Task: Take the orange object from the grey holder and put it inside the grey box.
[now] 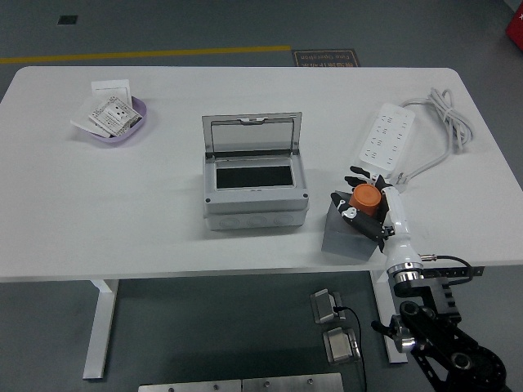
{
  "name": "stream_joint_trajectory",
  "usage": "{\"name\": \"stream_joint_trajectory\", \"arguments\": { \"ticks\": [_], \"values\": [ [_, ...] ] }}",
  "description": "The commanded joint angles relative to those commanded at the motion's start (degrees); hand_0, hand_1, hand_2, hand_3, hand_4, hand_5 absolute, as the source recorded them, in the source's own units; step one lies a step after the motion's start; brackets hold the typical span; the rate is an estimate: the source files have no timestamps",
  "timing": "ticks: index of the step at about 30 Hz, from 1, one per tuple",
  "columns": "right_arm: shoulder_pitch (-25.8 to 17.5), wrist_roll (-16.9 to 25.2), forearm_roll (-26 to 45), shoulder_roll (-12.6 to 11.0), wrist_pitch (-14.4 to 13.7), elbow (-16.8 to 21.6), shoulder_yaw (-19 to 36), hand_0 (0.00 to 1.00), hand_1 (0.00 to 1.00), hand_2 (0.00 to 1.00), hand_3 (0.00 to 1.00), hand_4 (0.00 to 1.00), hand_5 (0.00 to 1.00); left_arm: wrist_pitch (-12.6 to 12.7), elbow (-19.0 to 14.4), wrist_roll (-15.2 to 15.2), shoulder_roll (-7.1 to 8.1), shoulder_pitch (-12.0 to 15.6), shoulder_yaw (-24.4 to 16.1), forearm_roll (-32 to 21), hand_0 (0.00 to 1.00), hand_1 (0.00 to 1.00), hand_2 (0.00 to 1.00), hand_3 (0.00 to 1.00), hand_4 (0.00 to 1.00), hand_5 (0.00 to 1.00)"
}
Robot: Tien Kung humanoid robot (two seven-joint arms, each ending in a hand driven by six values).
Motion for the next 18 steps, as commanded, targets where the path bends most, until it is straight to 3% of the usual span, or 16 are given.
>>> {"name": "stream_joint_trajectory", "arguments": {
  "ticks": [1, 7, 8, 13, 14, 18],
  "values": [
    [0.00, 0.03, 0.12, 0.00, 0.03, -0.03, -0.05, 0.750, 0.719, 0.660, 0.732, 0.793, 0.085, 0.00, 0.00, -0.01, 0.00, 0.00, 0.02, -0.03, 0.637, 0.653, 0.481, 0.638, 0.686, 0.394],
    [0.00, 0.13, 0.99, -0.02, 0.44, -0.23, -0.42, 0.750, 0.719, 0.660, 0.732, 0.793, 0.085, 0.01, 0.00, -0.14, -0.02, -0.01, 0.39, -0.44, 0.637, 0.653, 0.481, 0.638, 0.686, 0.394],
    [0.01, 0.12, 1.08, -0.02, 0.49, -0.25, -0.46, 0.733, 0.704, 0.616, 0.647, 0.492, 0.082, 0.00, 0.00, -0.17, -0.03, -0.01, 0.46, -0.51, 0.637, 0.654, 0.480, 0.638, 0.687, 0.393],
    [-0.03, -0.22, 1.36, 0.02, 0.55, -0.30, -0.58, 0.733, 0.704, 0.616, 0.647, 0.492, 0.082, 0.01, 0.00, -0.35, -0.11, -0.04, 0.92, -1.08, 0.637, 0.654, 0.480, 0.638, 0.687, 0.393],
    [-0.03, -0.35, 1.34, 0.02, 0.52, -0.31, -0.60, 0.753, 0.659, 0.585, 0.555, 0.058, 0.097, 0.01, 0.00, -0.37, -0.12, -0.04, 0.99, -1.17, 0.637, 0.653, 0.478, 0.637, 0.688, 0.391],
    [-0.03, -1.07, 0.87, 0.03, 0.25, -0.34, -0.70, 0.753, 0.659, 0.585, 0.555, 0.058, 0.097, 0.04, 0.00, -0.46, -0.13, -0.05, 1.31, -1.62, 0.637, 0.653, 0.478, 0.637, 0.688, 0.391]
  ]
}}
